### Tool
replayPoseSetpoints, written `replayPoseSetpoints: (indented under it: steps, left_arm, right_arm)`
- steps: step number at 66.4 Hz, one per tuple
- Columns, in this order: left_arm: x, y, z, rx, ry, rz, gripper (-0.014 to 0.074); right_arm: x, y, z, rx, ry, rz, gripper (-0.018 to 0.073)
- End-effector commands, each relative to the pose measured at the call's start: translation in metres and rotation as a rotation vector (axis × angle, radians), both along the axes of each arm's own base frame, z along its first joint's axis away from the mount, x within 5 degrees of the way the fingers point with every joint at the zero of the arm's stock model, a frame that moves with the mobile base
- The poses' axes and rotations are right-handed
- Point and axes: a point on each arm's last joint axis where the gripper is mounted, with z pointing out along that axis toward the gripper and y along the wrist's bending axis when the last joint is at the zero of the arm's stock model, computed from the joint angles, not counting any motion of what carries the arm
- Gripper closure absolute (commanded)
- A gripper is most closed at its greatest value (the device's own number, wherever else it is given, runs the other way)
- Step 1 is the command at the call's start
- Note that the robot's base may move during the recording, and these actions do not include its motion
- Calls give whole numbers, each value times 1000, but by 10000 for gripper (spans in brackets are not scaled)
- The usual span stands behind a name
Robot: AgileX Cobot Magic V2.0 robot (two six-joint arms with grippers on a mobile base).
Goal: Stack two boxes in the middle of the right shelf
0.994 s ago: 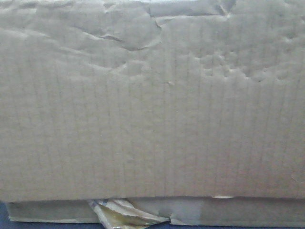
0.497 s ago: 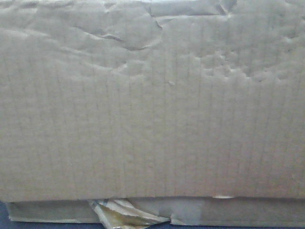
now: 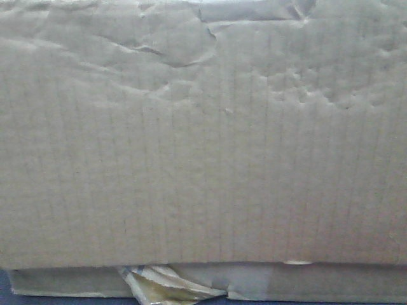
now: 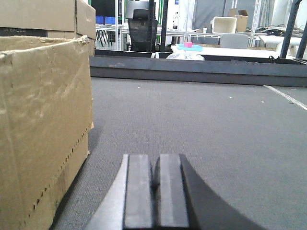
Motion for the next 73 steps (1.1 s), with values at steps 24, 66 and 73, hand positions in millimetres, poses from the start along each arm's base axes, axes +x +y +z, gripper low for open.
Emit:
replayPoseSetpoints:
  steps: [24, 66, 73]
  left_arm:
    - [2, -2, -22, 10, 78, -2, 237]
    - [2, -1, -32, 33, 105, -1, 237]
    - [1, -2, -33, 22, 111, -1, 237]
  right_arm:
    - [0, 0, 2, -2, -22, -5, 724]
    - [0, 0, 2, -2, -22, -5, 724]
    - [0, 0, 2, -2, -22, -5, 724]
